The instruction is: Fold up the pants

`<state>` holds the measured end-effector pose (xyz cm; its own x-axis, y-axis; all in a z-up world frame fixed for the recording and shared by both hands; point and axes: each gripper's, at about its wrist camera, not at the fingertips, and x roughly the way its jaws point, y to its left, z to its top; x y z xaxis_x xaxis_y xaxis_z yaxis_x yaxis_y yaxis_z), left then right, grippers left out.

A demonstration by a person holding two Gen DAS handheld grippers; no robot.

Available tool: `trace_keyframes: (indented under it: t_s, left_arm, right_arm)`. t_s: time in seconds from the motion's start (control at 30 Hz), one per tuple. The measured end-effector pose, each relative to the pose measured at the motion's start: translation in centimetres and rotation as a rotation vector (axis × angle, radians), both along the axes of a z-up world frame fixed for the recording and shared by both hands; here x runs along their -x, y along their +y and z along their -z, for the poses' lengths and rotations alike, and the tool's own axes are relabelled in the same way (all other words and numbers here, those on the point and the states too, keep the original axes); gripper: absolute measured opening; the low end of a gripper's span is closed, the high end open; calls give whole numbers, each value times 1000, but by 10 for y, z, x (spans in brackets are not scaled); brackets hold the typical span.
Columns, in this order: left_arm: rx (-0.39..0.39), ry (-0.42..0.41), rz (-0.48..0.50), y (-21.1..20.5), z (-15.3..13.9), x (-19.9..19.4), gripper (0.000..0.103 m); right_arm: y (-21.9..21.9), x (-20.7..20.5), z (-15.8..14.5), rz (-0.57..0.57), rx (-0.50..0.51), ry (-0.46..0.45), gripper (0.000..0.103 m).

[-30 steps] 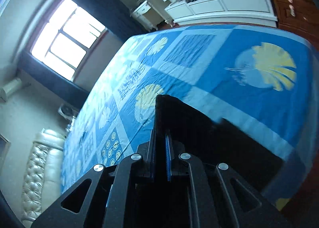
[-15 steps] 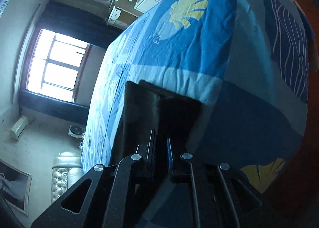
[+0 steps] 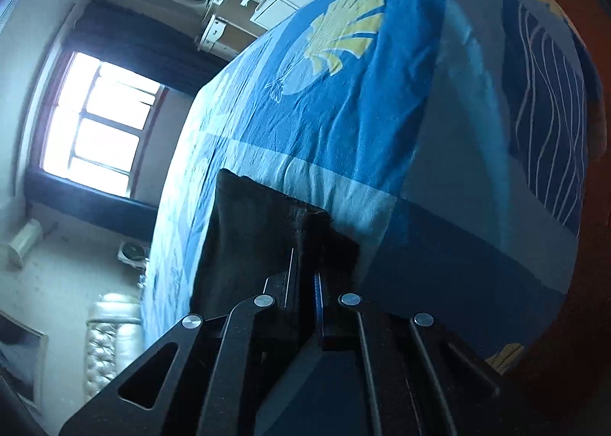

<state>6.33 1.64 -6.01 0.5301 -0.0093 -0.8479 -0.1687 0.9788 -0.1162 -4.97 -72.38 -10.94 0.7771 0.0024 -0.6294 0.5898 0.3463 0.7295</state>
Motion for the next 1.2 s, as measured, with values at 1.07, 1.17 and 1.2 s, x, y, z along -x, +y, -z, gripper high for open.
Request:
trace_keyframes:
  t_s: [1.07, 1.17, 1.2]
  left_arm:
    - [-28, -62, 24, 3, -34, 5, 98]
    - [-22, -38, -44, 32, -31, 1, 98]
    - [-23, -29, -63, 40, -29, 1, 98]
  right_arm:
    - [-22, -31, 0, -360, -29, 47, 45]
    - [-8, -39, -1, -388, 23, 97, 26]
    - [-8, -40, -3, -379, 20, 94, 24]
